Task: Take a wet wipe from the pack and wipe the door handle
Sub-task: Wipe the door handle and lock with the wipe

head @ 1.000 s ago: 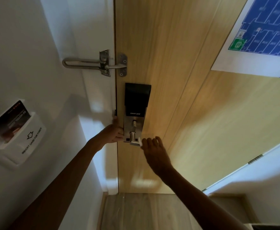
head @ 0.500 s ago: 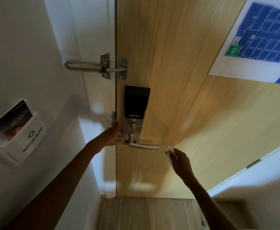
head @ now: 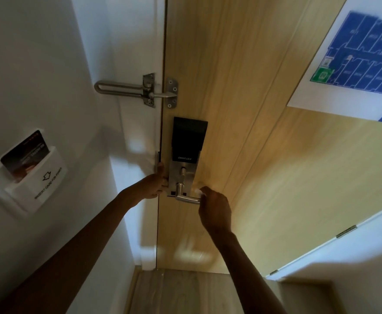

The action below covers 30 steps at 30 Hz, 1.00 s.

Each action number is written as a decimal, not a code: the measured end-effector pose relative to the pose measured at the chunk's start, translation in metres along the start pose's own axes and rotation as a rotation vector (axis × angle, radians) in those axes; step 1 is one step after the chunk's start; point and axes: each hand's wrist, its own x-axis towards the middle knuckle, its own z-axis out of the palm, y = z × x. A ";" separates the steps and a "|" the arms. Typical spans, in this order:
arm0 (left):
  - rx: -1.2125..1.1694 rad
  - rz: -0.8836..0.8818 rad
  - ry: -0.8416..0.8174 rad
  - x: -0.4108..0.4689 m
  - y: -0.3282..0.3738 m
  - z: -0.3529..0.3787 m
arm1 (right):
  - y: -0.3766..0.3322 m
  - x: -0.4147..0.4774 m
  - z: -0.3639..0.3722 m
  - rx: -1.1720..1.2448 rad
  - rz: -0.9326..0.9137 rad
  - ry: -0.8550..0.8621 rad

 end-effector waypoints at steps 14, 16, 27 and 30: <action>0.137 0.063 0.037 0.026 -0.008 -0.007 | 0.015 -0.018 -0.005 0.045 -0.267 -0.066; 0.177 0.090 0.040 0.025 -0.008 -0.007 | 0.032 -0.015 -0.017 0.108 -0.205 -0.063; 0.215 0.143 0.054 0.021 -0.003 -0.005 | 0.011 0.003 -0.001 0.245 -0.017 -0.070; 0.215 0.127 0.042 0.026 -0.008 -0.009 | -0.016 0.001 0.008 0.275 -0.130 -0.170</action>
